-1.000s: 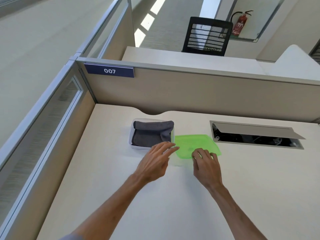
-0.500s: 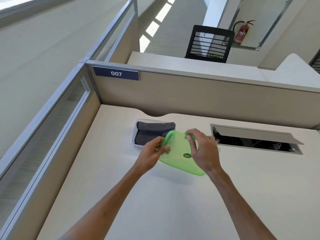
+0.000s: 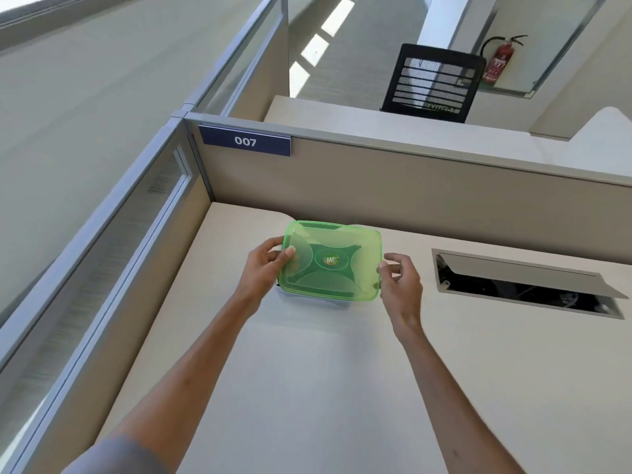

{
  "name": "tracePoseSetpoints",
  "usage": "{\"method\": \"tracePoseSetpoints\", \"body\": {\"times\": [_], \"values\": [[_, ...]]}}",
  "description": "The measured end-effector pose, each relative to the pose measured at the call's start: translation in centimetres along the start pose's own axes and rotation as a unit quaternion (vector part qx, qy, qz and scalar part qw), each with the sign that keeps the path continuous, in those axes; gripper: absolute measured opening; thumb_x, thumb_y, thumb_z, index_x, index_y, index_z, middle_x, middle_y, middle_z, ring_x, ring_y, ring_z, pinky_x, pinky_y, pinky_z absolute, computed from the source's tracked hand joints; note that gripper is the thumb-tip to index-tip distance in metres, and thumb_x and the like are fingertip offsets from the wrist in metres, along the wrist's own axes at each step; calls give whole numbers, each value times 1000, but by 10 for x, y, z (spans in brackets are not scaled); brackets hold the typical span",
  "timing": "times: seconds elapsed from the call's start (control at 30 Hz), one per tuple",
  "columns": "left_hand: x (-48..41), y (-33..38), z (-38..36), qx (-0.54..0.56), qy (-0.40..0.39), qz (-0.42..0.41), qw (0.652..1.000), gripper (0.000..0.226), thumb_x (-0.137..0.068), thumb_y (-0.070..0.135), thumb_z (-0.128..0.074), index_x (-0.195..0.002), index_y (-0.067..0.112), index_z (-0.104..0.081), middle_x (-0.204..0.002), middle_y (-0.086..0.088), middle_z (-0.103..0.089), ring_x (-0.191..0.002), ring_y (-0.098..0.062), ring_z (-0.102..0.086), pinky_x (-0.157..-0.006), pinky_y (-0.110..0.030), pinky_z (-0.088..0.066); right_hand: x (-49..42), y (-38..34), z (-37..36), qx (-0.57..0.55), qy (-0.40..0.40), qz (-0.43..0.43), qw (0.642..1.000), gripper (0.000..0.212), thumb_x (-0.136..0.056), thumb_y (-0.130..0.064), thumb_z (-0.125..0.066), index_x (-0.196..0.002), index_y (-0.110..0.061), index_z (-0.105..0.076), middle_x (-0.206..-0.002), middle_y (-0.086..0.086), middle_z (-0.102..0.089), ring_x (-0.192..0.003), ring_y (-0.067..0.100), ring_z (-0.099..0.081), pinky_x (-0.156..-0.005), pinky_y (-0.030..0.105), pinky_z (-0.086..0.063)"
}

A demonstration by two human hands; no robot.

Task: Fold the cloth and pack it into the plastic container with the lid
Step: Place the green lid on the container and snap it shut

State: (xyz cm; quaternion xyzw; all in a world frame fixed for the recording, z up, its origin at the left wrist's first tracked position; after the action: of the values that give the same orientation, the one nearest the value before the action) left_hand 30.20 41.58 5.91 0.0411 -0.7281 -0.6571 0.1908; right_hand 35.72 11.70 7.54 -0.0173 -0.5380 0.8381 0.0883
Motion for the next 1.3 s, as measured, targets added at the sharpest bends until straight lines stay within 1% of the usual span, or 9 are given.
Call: {"method": "tracePoseSetpoints", "body": {"times": [0.1,0.2,0.27,0.33,0.4,0.5,0.67,0.83,1.3], "values": [[-6,-8,2,-36,29,2,999,42,-111,19,-65,-151,19,-56,-114,-26,-78,-95,-29,-76,-65,-21,-61,-10,3,-14,22,-15,-15,1000,23,-105,-22,-64,-129,-21,-67,-97,-1,-70,-77,31,-73,-82,60,-64],[-14,-13,3,-90,53,-12,994,38,-112,23,-62,-150,24,-57,-113,-24,-77,-101,-33,-74,-75,-34,-60,-17,6,-27,59,-33,-22,997,31,-105,-26,-66,-136,-22,-65,-96,-1,-71,-88,37,-75,-86,59,-64],[-18,-11,3,-136,69,-27,988,38,-112,25,-61,-149,25,-59,-115,-17,-77,-103,-30,-72,-74,-33,-57,-22,6,-32,87,-41,-17,995,33,-106,-28,-65,-138,-21,-66,-96,1,-72,-92,40,-75,-89,56,-62],[-21,-7,4,-178,82,-45,980,40,-110,23,-63,-150,22,-61,-126,-15,-75,-115,-29,-69,-91,-42,-62,-26,6,-37,119,-46,-5,992,34,-106,-29,-64,-140,-21,-66,-100,5,-76,-96,40,-75,-92,50,-61],[-24,-7,5,-220,87,-52,970,42,-110,22,-64,-151,19,-61,-140,-16,-67,-134,-33,-59,-111,-52,-54,-30,7,-40,141,-51,1,989,37,-107,-29,-64,-143,-22,-65,-101,5,-77,-100,37,-74,-93,46,-58],[-28,-11,7,-249,82,-33,964,47,-110,25,-65,-156,20,-58,-152,-17,-56,-148,-34,-47,-122,-55,-45,-33,9,-48,166,-67,-5,984,40,-106,-30,-62,-147,-26,-64,-96,2,-76,-103,36,-73,-92,44,-56],[-31,-20,8,-260,78,-4,963,52,-110,28,-65,-159,18,-53,-156,-19,-54,-143,-35,-55,-118,-52,-51,-39,8,-57,202,-86,-4,976,39,-108,-40,-57,-146,-34,-63,-103,7,-80,-109,38,-72,-89,43,-56],[-32,-25,4,-244,69,29,967,53,-110,27,-65,-160,15,-50,-159,-19,-57,-136,-40,-63,-111,-61,-57,-49,12,-62,220,-99,-10,970,36,-110,-41,-52,-142,-32,-65,-116,10,-79,-114,39,-71,-88,42,-54],[-36,-25,11,-229,86,42,969,47,-109,27,-67,-153,18,-57,-149,-15,-68,-127,-37,-70,-105,-56,-62,-74,4,-66,201,-98,-71,972,24,-107,-34,-62,-106,-14,-74,-109,11,-81,-93,43,-78,-89,44,-64]]}}
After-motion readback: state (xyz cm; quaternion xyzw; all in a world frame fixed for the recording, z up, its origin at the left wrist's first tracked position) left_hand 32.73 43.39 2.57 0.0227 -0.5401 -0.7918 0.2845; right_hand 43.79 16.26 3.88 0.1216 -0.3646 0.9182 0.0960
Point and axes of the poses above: each hand's wrist, its own x-axis away from the middle knuckle, its own z-axis out of the back of the hand, y = z × x, the point moved 7 cm from there along -x, towards the middle knuckle
